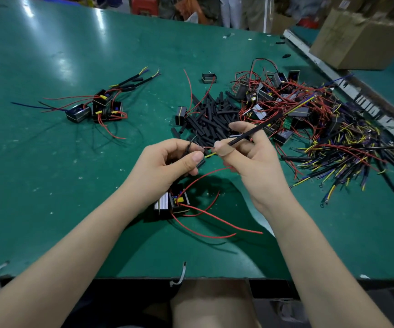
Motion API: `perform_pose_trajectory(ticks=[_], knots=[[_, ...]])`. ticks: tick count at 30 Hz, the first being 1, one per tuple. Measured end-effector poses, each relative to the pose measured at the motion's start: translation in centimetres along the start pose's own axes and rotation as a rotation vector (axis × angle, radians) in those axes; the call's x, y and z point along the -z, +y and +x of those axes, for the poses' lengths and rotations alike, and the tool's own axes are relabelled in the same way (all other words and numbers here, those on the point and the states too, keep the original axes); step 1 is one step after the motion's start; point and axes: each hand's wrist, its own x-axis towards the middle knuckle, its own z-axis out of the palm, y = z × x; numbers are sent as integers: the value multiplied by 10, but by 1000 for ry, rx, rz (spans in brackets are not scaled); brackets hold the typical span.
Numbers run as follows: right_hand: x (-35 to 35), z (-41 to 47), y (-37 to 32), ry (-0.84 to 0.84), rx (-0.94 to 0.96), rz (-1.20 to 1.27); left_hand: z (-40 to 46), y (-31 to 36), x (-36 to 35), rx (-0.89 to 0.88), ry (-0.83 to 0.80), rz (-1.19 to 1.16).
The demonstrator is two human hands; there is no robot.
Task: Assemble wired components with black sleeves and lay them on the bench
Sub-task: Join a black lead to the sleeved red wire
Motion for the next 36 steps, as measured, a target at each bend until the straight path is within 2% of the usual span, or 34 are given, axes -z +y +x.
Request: perform_pose_trajectory(ticks=[9,15,22,26,32,36], knots=[[1,-2,-1,-87,-103,41,-1,6,1,83,79,-67],[-1,-6,-1,-154,137,-138,-2,10,3,122,64,-27],[0,-5,2,-180,233,-390,-3,16,3,133,16,-75],[1,-6,2,-193,346,-531,-3,16,6,201,-51,-179],[0,-4,3,-158,468,-609,1,12,8,311,-178,-281],[0,-5,5,-195,492,-644,1,12,8,358,-228,-319]])
